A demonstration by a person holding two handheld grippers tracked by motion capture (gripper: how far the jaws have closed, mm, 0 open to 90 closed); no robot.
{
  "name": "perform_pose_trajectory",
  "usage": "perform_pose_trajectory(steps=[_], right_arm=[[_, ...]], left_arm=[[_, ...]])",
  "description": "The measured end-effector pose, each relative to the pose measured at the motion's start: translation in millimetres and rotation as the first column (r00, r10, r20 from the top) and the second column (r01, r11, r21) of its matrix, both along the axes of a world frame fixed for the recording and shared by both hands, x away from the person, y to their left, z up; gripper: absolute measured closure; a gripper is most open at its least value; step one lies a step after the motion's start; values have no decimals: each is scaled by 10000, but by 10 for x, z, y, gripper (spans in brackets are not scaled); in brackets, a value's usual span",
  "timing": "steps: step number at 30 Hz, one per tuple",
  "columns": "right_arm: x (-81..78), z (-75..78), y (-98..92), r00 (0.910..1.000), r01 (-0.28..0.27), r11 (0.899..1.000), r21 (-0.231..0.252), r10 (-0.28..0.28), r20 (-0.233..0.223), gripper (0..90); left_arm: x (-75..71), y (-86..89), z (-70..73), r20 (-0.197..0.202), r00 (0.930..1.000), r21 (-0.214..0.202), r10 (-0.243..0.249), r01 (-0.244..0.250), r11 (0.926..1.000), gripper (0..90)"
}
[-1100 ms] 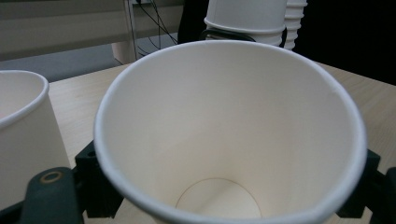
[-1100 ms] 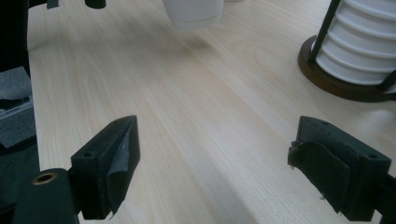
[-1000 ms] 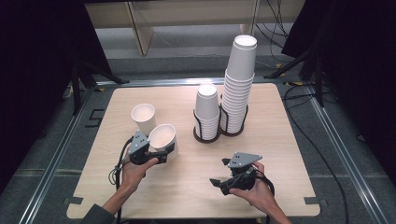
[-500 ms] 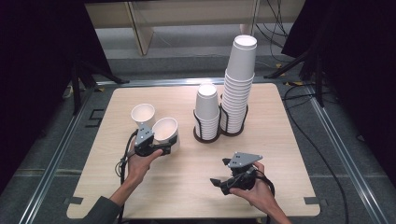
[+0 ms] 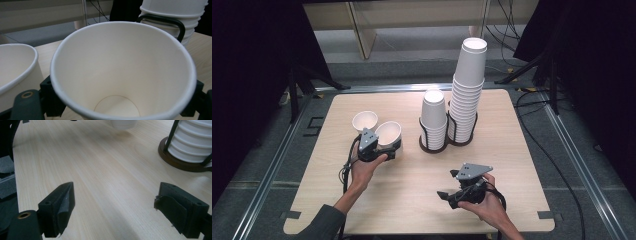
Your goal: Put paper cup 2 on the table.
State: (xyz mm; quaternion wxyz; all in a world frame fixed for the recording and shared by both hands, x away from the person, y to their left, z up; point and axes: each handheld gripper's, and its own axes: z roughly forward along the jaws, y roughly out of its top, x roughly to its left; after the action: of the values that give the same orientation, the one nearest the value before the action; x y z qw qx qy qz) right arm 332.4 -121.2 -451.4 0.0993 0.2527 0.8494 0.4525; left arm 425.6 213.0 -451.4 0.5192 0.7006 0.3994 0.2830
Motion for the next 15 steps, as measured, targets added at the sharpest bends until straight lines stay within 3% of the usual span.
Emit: perform_pose_trajectory(steps=[12,15], right_arm=[[-5,-10,8,9998,-59,10000,25,59,-193,160],[1,-12,2,10000,-71,10000,-59,71,-17,160]], left_arm=[[201,-72,-7,34,9995,-17,328,-328,9995,172],[251,-79,3,41,9990,-56,451,-450,9990,172]])
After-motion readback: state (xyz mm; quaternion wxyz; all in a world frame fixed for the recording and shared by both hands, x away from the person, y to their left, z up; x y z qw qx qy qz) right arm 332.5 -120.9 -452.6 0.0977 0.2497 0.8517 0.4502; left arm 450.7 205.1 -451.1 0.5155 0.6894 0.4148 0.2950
